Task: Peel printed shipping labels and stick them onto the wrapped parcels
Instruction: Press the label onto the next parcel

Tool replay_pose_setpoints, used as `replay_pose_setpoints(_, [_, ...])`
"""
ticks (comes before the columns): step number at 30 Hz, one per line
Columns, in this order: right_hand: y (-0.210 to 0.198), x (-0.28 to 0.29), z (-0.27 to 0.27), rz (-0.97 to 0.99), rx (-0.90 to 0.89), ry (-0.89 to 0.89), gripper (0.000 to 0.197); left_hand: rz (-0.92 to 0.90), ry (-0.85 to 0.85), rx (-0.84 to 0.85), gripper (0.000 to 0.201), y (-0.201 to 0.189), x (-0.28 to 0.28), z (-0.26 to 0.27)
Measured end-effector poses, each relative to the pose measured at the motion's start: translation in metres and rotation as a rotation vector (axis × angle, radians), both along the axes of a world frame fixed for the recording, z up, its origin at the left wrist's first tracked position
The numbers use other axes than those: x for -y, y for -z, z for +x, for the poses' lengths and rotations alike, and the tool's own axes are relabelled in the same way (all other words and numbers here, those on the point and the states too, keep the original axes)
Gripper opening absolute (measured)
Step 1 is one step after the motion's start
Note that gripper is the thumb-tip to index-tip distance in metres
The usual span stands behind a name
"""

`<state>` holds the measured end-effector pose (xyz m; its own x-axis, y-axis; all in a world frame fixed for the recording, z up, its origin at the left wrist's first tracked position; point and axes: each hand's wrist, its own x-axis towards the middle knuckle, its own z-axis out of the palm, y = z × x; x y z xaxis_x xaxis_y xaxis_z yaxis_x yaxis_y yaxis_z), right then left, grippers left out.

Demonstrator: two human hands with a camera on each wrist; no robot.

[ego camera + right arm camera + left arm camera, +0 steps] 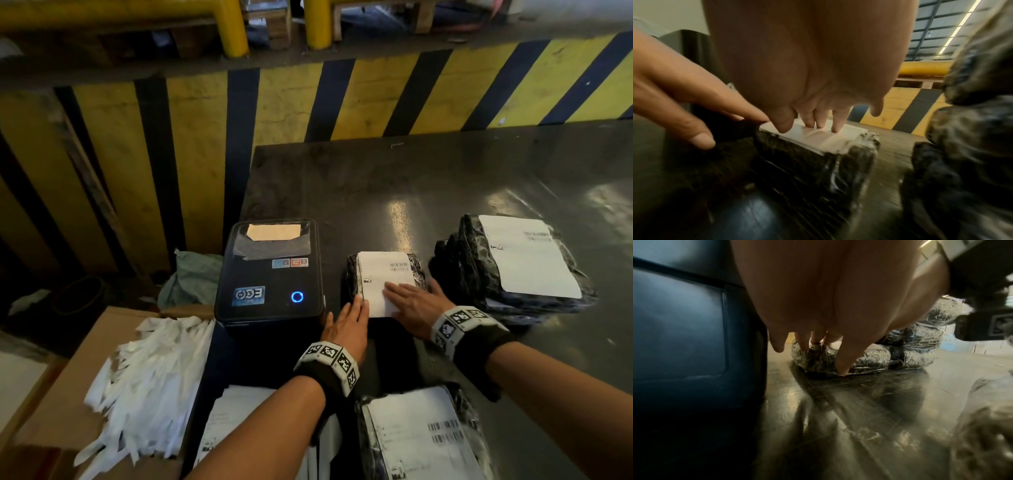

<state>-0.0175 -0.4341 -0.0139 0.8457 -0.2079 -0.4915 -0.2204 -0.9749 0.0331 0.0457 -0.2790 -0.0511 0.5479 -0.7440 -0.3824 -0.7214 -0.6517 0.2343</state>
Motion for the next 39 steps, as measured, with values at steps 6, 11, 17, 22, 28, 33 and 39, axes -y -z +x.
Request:
replay_pose_setpoints(6, [-0.009, 0.003, 0.003, -0.021, -0.009, -0.007, 0.055, 0.019, 0.007, -0.007, 0.082, 0.0, 0.002, 0.0])
replay_pose_setpoints(11, [0.003, -0.008, -0.003, 0.033, 0.023, -0.045, 0.059, 0.02, 0.009, 0.003, 0.08, -0.001, 0.002, -0.001])
replay_pose_setpoints(17, [-0.001, 0.02, -0.02, -0.004, -0.016, 0.041, 0.059, 0.026, 0.018, 0.014, 0.086, -0.003, 0.0, 0.0])
replay_pose_setpoints(22, [-0.001, 0.0, -0.013, 0.049, 0.062, -0.189, 0.059, 0.002, 0.007, -0.017, 0.079, -0.005, 0.0, -0.002])
replay_pose_setpoints(28, [0.021, 0.011, -0.037, 0.031, 0.121, -0.222, 0.065, -0.018, 0.0, -0.049, 0.087, -0.005, -0.002, -0.003])
replay_pose_setpoints(33, [0.02, 0.019, -0.043, -0.012, 0.132, -0.23, 0.065, -0.021, 0.005, -0.07, 0.087, -0.007, -0.001, -0.001])
replay_pose_setpoints(39, [0.036, 0.005, -0.028, -0.048, 0.166, -0.3, 0.073, -0.044, -0.005, -0.069, 0.087, -0.008, -0.001, -0.004])
